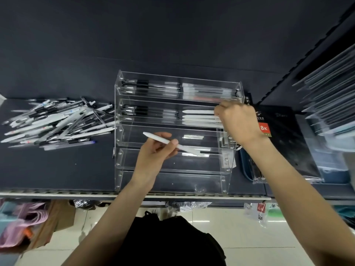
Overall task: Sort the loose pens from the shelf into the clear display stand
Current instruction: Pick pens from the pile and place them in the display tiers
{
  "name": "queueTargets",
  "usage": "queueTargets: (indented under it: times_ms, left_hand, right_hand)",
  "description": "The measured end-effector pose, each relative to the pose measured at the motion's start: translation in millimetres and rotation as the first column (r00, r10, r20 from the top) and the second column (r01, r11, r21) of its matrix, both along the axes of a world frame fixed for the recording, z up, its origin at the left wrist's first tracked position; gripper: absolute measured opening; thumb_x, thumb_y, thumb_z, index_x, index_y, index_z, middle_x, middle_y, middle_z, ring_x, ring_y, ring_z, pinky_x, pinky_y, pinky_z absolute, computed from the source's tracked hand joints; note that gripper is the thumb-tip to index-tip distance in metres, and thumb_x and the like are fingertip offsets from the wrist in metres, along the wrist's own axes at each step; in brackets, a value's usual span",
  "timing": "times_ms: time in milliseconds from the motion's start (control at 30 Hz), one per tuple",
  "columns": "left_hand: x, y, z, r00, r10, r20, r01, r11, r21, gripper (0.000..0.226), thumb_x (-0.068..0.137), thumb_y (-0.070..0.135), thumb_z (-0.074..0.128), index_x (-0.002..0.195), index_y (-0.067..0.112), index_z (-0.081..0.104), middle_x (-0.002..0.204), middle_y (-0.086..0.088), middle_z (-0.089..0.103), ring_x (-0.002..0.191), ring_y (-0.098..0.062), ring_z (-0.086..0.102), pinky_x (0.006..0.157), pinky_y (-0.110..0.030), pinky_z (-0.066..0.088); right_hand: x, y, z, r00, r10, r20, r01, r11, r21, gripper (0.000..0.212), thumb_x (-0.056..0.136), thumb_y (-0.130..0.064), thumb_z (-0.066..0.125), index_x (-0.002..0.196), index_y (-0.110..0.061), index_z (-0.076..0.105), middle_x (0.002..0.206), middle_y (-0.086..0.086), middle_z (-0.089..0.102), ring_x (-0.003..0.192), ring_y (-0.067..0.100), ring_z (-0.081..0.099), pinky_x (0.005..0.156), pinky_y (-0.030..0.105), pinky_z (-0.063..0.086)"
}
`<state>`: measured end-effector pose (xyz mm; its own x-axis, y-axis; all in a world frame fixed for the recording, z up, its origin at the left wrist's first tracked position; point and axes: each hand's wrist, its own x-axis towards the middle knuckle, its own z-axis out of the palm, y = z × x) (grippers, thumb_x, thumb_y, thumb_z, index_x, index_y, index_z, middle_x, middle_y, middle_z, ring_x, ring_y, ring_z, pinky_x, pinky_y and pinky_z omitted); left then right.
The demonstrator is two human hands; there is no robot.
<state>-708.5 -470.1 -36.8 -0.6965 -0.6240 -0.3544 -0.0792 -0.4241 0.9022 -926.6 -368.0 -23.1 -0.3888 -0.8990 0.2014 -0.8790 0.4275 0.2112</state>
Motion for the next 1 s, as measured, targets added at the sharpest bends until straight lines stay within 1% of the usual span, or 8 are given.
queueTargets:
  times_ms: [100,367,533,633,700,800,900,1000]
  left_hand:
    - [-6.2,2.2,-0.8,1.0,0.006,-0.02,-0.006,1.0,0.009,0.015,0.086,0.007,0.064,0.1,0.006,0.06,0.076,0.003,0.07,0.078,-0.011,0.069,0.078,-0.023,0.056]
    - [-12.1,10.0,-2.2,0.999,-0.001,-0.047,0.003,1.0,0.031,0.018,0.086,0.006,0.063,0.104,0.001,0.059,0.079,0.001,0.067,0.077,-0.009,0.069,0.076,-0.02,0.055]
    - [-11.3,11.9,-1.8,0.999,-0.001,-0.041,0.002,0.999,0.033,0.019,0.086,0.006,0.064,0.104,0.004,0.059,0.084,-0.003,0.067,0.082,-0.013,0.069,0.079,-0.022,0.055]
    - [-12.4,11.2,0.6,0.999,0.016,-0.042,-0.016,1.0,0.004,0.02,0.084,0.006,0.066,0.103,0.005,0.059,0.085,-0.003,0.067,0.085,-0.017,0.068,0.078,-0.022,0.055]
    - [-14.7,11.0,3.1,0.999,0.029,-0.037,-0.031,0.999,-0.036,0.02,0.083,0.007,0.067,0.102,0.006,0.06,0.083,0.0,0.068,0.084,-0.015,0.069,0.078,-0.021,0.055]
    - [-19.8,13.9,8.9,0.997,0.049,-0.054,-0.052,0.997,-0.06,0.02,0.082,0.008,0.069,0.1,0.008,0.06,0.08,0.003,0.069,0.081,-0.011,0.068,0.077,-0.022,0.056]
    - [-24.7,20.8,13.5,0.997,0.04,-0.073,-0.049,0.992,-0.12,0.019,0.08,0.008,0.071,0.096,0.011,0.061,0.082,0.004,0.068,0.081,-0.009,0.068,0.079,-0.025,0.056]
    - [-27.6,24.4,16.8,0.99,-0.002,-0.14,-0.015,0.993,-0.121,0.024,0.081,0.003,0.069,0.102,0.009,0.059,0.083,0.006,0.07,0.085,-0.008,0.067,0.08,-0.024,0.055]
  right_hand:
    - [-9.3,2.6,-3.4,0.995,-0.046,0.093,0.048,0.999,-0.015,0.028,0.071,0.008,0.067,0.084,-0.017,0.065,0.077,0.0,0.067,0.067,0.026,0.065,0.052,0.032,0.054]
    - [-5.1,7.2,0.0,0.982,0.037,0.186,-0.04,0.999,0.013,0.046,0.074,0.014,0.058,0.106,-0.017,0.069,0.099,0.003,0.068,0.085,0.026,0.066,0.064,0.037,0.056]
    - [-3.7,5.1,3.9,0.99,-0.031,0.141,0.023,0.998,0.059,0.029,0.085,0.0,0.056,0.107,-0.016,0.067,0.098,0.004,0.066,0.084,0.027,0.067,0.065,0.037,0.057]
    - [13.6,13.2,19.6,0.943,0.006,0.333,0.052,0.985,-0.164,0.021,0.092,-0.009,0.054,0.108,-0.013,0.067,0.103,0.004,0.067,0.092,0.025,0.064,0.072,0.04,0.055]
    - [37.3,23.8,34.3,0.847,0.098,0.522,0.09,0.942,-0.323,0.018,0.093,-0.021,0.056,0.106,-0.016,0.068,0.101,-0.001,0.067,0.089,0.017,0.064,0.074,0.038,0.054]
    - [72.8,37.4,39.6,0.788,0.127,0.602,0.097,0.941,-0.325,0.016,0.087,-0.031,0.063,0.099,-0.021,0.07,0.095,-0.006,0.069,0.089,0.013,0.062,0.077,0.038,0.053]
    - [88.4,44.2,31.2,0.798,0.091,0.596,0.129,0.94,-0.316,0.014,0.084,-0.027,0.068,0.097,-0.023,0.07,0.084,-0.009,0.066,0.079,0.012,0.06,0.069,0.038,0.052]
    - [83.6,49.2,27.5,0.795,0.097,0.599,0.127,0.939,-0.32,0.017,0.083,-0.02,0.069,0.1,-0.021,0.07,0.085,-0.008,0.062,0.076,0.009,0.057,0.065,0.03,0.05]
